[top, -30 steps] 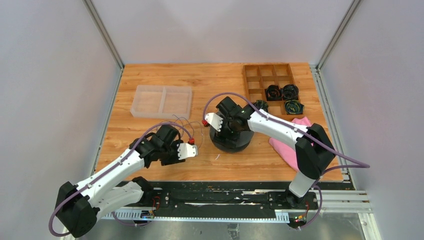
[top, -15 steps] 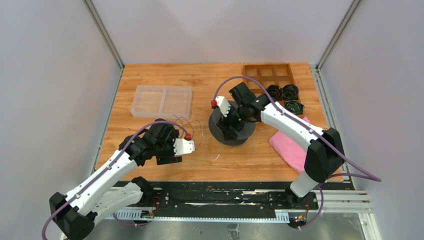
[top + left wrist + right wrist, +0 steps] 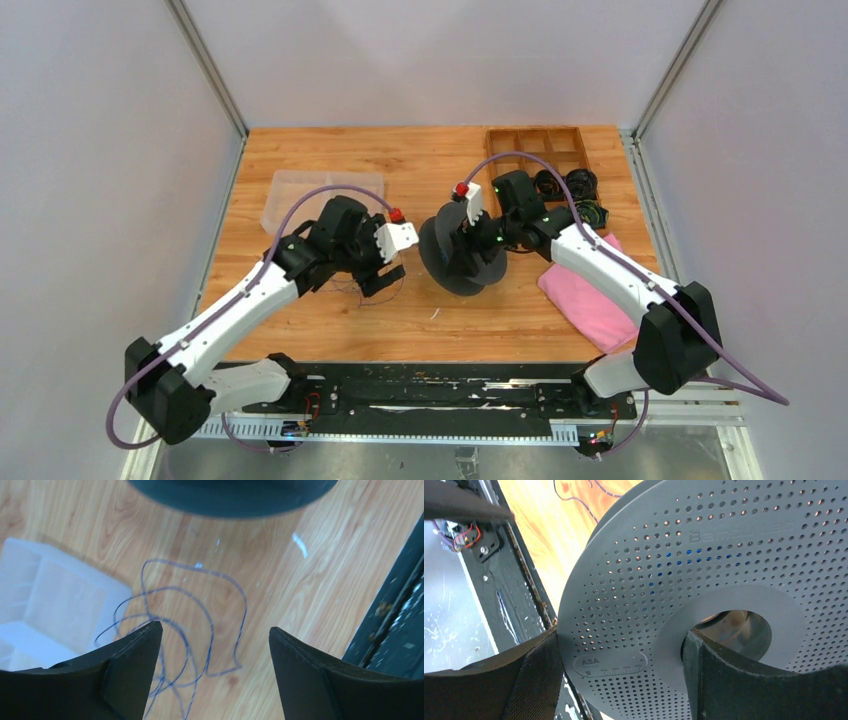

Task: Wrap the cables
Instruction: Pick up the cable reel from the center of the board, then place the cable reel at the center of the board.

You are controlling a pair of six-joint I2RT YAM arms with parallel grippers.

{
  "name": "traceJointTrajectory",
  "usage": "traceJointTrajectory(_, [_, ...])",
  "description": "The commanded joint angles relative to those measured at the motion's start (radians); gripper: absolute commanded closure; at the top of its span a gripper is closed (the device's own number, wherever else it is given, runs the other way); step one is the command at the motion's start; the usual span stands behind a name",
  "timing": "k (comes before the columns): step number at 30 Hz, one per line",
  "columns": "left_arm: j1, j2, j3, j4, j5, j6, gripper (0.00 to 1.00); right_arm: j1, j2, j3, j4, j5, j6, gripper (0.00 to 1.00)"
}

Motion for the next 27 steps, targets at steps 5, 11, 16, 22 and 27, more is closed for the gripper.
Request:
traceJointTrajectory(5, [0.217,0.185,0.079,0.293,0.409,-0.448,0.16,-0.005,-0.041,-0.047,0.306,-0.064,0.143,0.96])
traceJointTrajectory(11, [0.318,0.273,0.101,0.428,0.574,-0.754,0.11,-0.005,-0.036,-0.069,0.374,-0.065,0.169,0.96])
traceJointTrajectory(16, [0.318,0.304,0.113,0.48,0.547,-0.906,0.14,-0.005,-0.031,-0.094,0.421,-0.058,0.195,0.96])
traceJointTrajectory(22, [0.317,0.345,0.163,0.419,0.453,-0.963,0.31,0.001,-0.028,-0.095,0.434,-0.046,0.201,0.96])
traceJointTrajectory(27, [0.3,0.377,0.192,0.349,0.378,-0.986,0.43,0.008,-0.025,-0.094,0.433,-0.028,0.192,0.97])
